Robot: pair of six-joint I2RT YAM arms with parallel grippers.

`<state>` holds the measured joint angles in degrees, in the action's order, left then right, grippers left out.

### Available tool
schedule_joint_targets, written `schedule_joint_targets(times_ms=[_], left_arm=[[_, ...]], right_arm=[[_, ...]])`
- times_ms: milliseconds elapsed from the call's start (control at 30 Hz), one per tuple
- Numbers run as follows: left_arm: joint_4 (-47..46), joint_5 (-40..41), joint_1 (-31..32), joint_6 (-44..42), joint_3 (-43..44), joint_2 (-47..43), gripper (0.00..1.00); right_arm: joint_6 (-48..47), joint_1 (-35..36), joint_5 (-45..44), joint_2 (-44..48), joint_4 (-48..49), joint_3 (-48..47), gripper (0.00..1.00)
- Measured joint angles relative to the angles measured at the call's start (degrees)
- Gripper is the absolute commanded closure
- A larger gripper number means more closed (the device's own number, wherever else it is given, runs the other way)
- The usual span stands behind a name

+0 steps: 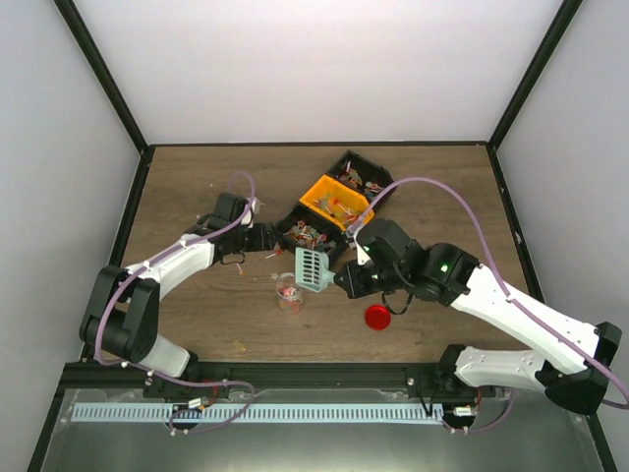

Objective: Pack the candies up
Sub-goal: Place the fake candies in the packing bottle.

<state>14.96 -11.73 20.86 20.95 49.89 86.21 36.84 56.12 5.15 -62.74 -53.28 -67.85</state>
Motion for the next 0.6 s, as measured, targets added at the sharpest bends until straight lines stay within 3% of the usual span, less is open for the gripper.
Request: schedule_joint_targets(times_ms=[400, 600], left_arm=[[-0.28, 0.0, -0.26, -0.2, 0.2, 0.26, 0.23], [-0.04, -0.13, -0.33, -0.9, 3.67, 2.97, 0.23]], right_arm=[[3.96, 0.26, -6.6, 1.14, -1.31, -4.26, 0.99], [7.45, -8.13, -6.45, 1.11, -1.2, -7.3, 0.99]])
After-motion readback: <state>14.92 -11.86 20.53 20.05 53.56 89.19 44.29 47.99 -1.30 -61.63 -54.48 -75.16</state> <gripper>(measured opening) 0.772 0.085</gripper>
